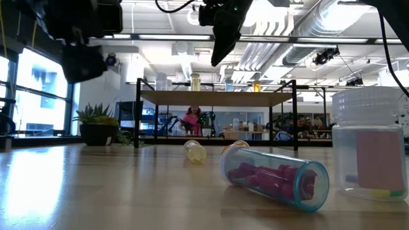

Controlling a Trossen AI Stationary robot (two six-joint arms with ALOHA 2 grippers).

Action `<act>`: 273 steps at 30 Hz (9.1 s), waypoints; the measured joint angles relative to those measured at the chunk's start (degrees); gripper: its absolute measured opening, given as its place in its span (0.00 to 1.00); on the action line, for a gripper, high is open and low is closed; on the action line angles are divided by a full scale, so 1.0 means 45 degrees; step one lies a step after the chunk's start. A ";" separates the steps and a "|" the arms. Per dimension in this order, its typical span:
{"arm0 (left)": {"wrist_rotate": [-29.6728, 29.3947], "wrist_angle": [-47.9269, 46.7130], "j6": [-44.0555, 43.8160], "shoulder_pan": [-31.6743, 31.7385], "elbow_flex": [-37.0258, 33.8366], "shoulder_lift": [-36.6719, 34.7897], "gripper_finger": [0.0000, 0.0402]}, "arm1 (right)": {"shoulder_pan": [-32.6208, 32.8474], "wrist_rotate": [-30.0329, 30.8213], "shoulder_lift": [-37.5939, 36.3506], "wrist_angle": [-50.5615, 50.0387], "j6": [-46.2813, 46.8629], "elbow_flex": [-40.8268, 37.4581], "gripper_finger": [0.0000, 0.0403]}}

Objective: Pick and place medicine bottles onto shelf by color
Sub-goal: Put the blue pill bottle aligned with the other blue pill bottle on the shelf

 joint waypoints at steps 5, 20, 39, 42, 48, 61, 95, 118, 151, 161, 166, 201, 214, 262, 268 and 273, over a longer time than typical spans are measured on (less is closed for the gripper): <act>-0.0909 -0.2615 -0.2404 -0.1335 0.0812 0.0000 0.54 | -0.0005 0.0000 0.0000 0.0000 -0.0015 0.0000 0.36; -0.2329 -0.4522 -0.9867 -0.5451 0.0918 0.0815 0.54 | -0.0005 0.0000 0.0000 0.0066 -0.0015 0.0000 0.36; -0.2048 -0.3609 -1.1887 -0.6649 0.0917 0.3677 0.54 | -0.0023 0.0000 0.0005 0.0306 -0.0015 0.0000 0.36; -0.2033 -0.3036 -1.1889 -0.6654 0.0918 0.4078 0.54 | -0.0039 -0.0002 0.0010 0.0331 -0.0012 0.0000 0.36; -0.1627 -0.2687 -1.2149 -0.6650 0.0918 0.4785 0.54 | -0.0044 0.0000 0.0010 0.0355 0.0015 0.0000 0.36; -0.1179 -0.3014 -1.1648 -0.6650 0.0971 0.5629 0.50 | -0.0044 0.0000 0.0015 0.0180 0.0088 0.0000 0.36; -0.2812 0.2338 0.0731 -0.0809 0.0875 0.5430 0.22 | 0.0077 -0.2538 -0.1977 -0.1786 0.0763 0.0000 0.36; -0.2948 0.9973 0.8780 0.2499 0.0903 0.5387 0.22 | 0.1837 -0.3124 -0.1899 -0.0345 0.0609 0.0000 0.37; -0.4893 1.1979 1.0605 0.2919 0.0913 0.5382 0.22 | 0.2472 -0.1836 -0.1083 0.0552 0.1226 0.0000 0.44; -0.5181 1.1974 1.0610 0.3003 0.0913 0.5382 0.22 | 0.2467 -0.1816 -0.1083 0.0549 0.1234 0.0000 0.27; -0.5101 1.1969 1.0615 0.3227 0.0913 0.5382 0.22 | 0.2458 -0.1724 -0.1083 0.0559 0.1229 0.0000 0.25; -0.4765 1.1530 1.0270 0.3384 0.0918 0.4691 0.54 | 0.1656 -0.0898 -0.1619 -0.0191 0.1423 0.0000 0.25; -0.4758 0.9371 1.0697 0.4001 0.0923 0.2473 0.54 | 0.0537 0.0487 -0.3413 -0.0067 0.0931 0.0000 0.25; -0.4749 0.6222 1.0260 0.4051 0.0918 -0.0525 0.54 | -0.2288 -0.0228 -0.4143 0.6281 0.2094 -0.6347 0.25; -0.4749 0.6170 1.0260 0.4051 0.0913 -0.0525 0.54 | -0.2288 -0.0238 -0.4083 0.5581 0.2372 -0.6115 0.25; -0.4751 0.6141 1.0260 0.4051 0.0913 -0.0525 0.54 | -0.2283 -0.0257 -0.3692 0.5531 0.2429 -0.6086 0.25</act>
